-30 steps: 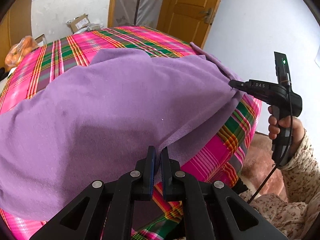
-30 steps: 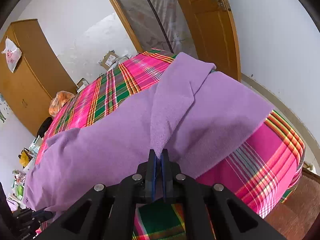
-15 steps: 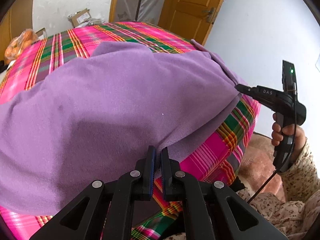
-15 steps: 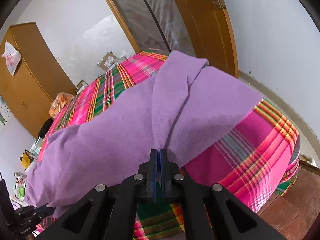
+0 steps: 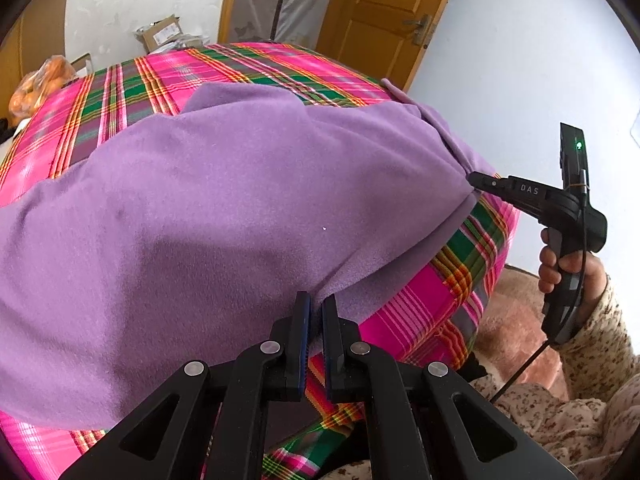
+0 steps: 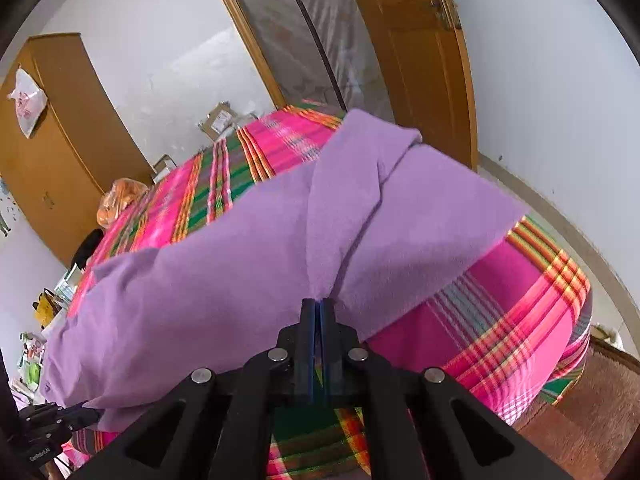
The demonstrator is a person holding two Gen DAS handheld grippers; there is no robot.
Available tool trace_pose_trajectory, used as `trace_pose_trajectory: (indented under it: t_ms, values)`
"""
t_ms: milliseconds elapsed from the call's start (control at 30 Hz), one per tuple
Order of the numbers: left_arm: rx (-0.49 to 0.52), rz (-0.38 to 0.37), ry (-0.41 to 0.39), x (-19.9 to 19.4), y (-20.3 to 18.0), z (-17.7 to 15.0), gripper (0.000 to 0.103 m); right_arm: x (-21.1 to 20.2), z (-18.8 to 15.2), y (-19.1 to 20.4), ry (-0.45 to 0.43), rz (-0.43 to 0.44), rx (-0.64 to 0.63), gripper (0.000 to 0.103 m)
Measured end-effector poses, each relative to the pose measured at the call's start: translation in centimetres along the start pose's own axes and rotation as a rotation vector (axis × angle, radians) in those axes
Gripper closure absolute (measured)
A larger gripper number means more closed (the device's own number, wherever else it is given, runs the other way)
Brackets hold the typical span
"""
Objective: Fold clothes
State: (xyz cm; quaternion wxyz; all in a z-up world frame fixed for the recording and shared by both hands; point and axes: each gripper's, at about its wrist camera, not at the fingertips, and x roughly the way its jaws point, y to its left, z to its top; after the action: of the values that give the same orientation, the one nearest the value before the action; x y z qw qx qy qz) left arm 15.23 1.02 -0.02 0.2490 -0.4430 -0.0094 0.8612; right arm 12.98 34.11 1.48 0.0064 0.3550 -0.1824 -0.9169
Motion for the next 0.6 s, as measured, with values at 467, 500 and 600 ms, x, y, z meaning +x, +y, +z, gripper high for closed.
trace_pose_trajectory:
  t_ms: [467,500,600]
  values:
    - [-0.015,-0.024,0.011,0.0,0.1,-0.4,0.098,0.5,-1.0,-0.8,0.041,-0.017,0.018,0.101]
    - [-0.019,-0.027,0.012,0.0,0.2,-0.4,0.097,0.5,-1.1,-0.8,0.04,-0.017,0.016,0.101]
    - [-0.025,-0.038,0.02,0.0,0.3,-0.3,0.096,0.5,-1.1,-0.8,0.046,-0.02,0.0,0.101]
